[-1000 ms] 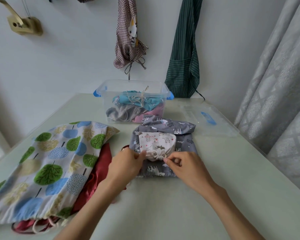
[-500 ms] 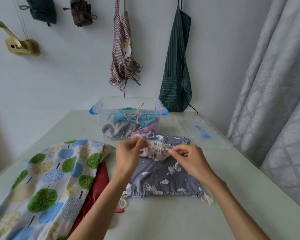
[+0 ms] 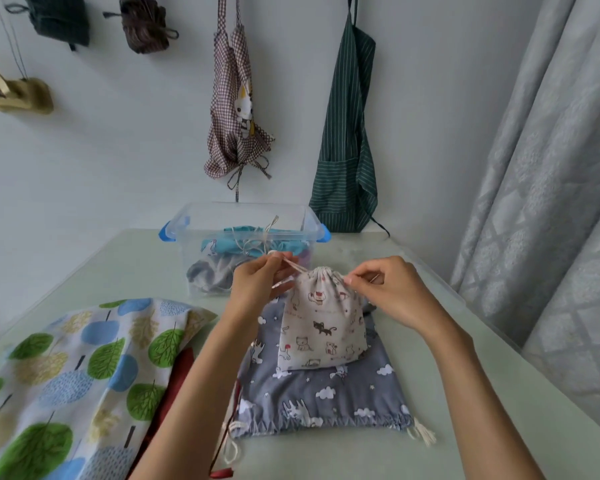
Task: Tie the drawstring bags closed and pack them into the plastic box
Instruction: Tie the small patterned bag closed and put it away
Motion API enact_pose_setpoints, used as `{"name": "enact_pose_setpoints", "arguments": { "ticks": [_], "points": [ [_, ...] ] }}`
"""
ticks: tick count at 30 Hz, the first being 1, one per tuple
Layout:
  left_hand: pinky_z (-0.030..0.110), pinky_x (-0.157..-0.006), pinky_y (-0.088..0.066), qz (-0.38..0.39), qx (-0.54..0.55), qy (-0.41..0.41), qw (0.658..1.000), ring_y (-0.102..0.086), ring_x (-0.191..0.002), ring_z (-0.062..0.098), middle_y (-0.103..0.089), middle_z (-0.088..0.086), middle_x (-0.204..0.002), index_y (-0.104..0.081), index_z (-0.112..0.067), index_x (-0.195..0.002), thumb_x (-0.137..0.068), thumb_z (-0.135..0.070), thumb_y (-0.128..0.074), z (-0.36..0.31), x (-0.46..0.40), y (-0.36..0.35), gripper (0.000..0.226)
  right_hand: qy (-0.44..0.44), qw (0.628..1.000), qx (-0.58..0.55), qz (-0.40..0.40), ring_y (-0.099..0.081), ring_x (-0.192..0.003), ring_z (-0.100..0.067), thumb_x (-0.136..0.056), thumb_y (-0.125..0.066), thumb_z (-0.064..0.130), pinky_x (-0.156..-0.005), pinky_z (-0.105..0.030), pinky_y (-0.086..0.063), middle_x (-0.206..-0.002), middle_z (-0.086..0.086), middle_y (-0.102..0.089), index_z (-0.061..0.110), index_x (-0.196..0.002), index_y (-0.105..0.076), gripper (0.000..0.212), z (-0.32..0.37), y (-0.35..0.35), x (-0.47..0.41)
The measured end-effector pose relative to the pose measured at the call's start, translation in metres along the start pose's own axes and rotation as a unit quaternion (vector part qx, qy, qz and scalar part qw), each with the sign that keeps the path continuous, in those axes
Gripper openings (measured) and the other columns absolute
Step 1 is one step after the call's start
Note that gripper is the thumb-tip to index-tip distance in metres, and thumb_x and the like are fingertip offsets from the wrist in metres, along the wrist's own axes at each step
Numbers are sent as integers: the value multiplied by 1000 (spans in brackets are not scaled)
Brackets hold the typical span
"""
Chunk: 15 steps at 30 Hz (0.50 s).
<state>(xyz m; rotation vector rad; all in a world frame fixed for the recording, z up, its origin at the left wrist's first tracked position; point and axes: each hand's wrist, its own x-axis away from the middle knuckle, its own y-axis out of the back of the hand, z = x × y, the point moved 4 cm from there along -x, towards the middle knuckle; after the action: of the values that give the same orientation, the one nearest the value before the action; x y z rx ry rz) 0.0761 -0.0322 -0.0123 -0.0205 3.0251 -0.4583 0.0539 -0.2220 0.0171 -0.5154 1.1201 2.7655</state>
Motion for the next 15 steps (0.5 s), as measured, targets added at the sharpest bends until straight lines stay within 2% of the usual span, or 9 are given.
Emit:
{"name": "enact_pose_setpoints", "arguments": {
  "ticks": [2,4,5,7,9,11,13,15],
  "points": [
    [19,-66,-56,25,23,22,999,-67,-80,12,-71,7,-93,-64,-7,-94,-100,-13,-42,2,1,2,24,-17,998,29,48,-62,-67,-5,-86,-66,23,-61,-16,-45,-77,3,-71,21,-84,-74,9,-6,-6,1],
    [21,-65,-58,53,100,58,992,-70,-80,13,-72,10,-98,-60,-7,-90,-101,-12,-40,6,2,0,23,-22,997,52,49,-63,-70,-5,-85,-67,24,-64,-19,-47,-77,4,-71,22,-83,-75,9,-12,-12,2],
    [21,-66,-59,68,140,63,986,-71,-82,13,-72,13,-103,-58,-7,-88,-101,-12,-39,5,2,-3,23,-17,998,52,21,-64,-70,-4,-84,-68,24,-66,-19,-48,-76,5,-72,21,-83,-75,8,-13,-13,1],
    [20,-69,-59,91,195,48,975,-71,-91,13,-69,14,-111,-56,-6,-86,-101,-12,-37,-4,2,-9,25,17,995,12,-101,-63,-68,-1,-85,-68,21,-66,-19,-48,-76,7,-70,18,-85,-75,8,-7,-8,0],
    [20,-75,-58,106,234,11,967,-67,-103,14,-69,11,-114,-57,-6,-87,-102,-12,-36,-17,2,-15,26,89,969,-31,-229,-62,-67,-2,-86,-67,17,-67,-14,-47,-79,8,-69,14,-89,-75,9,8,2,2],
    [20,-79,-57,113,263,-13,958,-66,-106,14,-70,9,-113,-56,-7,-90,-101,-12,-37,-26,1,-19,23,139,945,-63,-289,-62,-72,-4,-86,-66,14,-68,-9,-47,-83,7,-69,11,-92,-74,10,18,6,4],
    [20,-80,-57,110,261,-14,959,-68,-101,13,-71,7,-109,-57,-8,-94,-101,-13,-38,-25,0,-18,21,137,949,-68,-276,-64,-73,-2,-87,-66,13,-69,-9,-49,-81,7,-70,13,-89,-74,8,15,4,3],
    [20,-76,-58,101,217,11,971,-70,-92,11,-73,6,-102,-59,-8,-95,-100,-13,-41,-13,-1,-14,20,67,985,-54,-152,-64,-64,4,-85,-68,16,-67,-10,-49,-72,9,-71,23,-76,-72,12,-3,-4,-2]
  ]
}}
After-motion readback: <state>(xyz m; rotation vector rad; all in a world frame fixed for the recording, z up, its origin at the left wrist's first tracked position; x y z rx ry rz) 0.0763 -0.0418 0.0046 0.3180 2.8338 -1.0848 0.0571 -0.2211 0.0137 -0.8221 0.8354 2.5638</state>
